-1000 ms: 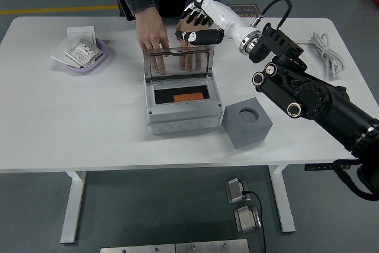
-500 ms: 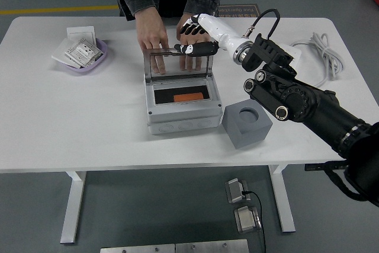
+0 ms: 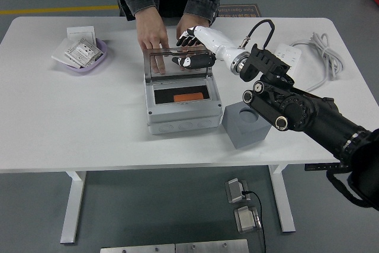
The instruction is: Pick up the cylinder from the cube,place it in the box,flap close box
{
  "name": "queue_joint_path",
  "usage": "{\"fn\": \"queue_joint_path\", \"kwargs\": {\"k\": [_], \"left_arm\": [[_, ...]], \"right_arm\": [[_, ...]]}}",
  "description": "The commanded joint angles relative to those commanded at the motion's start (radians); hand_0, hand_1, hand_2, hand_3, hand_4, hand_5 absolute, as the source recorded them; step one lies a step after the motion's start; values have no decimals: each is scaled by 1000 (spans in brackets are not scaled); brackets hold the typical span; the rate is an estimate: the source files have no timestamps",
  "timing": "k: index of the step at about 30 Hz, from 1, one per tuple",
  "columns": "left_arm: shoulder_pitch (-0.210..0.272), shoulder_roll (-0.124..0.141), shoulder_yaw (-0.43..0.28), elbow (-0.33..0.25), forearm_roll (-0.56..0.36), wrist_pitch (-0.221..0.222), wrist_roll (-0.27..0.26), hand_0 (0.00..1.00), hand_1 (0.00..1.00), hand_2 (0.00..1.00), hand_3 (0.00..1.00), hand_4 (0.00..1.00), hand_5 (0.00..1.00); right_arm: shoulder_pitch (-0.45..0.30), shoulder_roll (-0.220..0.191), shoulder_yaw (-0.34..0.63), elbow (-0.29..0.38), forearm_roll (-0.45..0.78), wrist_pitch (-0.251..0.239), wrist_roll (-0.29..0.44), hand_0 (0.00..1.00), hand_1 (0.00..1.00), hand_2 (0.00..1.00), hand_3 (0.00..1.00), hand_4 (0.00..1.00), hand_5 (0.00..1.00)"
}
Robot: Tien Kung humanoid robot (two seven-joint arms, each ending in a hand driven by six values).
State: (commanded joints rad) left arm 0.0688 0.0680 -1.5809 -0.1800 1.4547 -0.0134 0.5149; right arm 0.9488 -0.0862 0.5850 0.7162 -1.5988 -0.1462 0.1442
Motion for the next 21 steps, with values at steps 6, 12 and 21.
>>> {"fn": "queue_joint_path", "kwargs": {"k": [6,12,21], "left_arm": [[3,-1,8,0,-9,1,-4,711,731,679,725,782,614],[4,-3,16,0,-16,2,-6,711,733,682,720,783,616],[6,-4,35,0,-30,2,-13,711,734,682,722,784,615]], "right_arm": [[-27,-44,-16,88,-14,-7,-5,685,673,661,632,799,443],[-56,-86,-33,173,-23,-12,-12,672,668,656,630,796,440],[-89,-140,-61,294,-28,-20,-28,644,654,654,627,792,438]]}}
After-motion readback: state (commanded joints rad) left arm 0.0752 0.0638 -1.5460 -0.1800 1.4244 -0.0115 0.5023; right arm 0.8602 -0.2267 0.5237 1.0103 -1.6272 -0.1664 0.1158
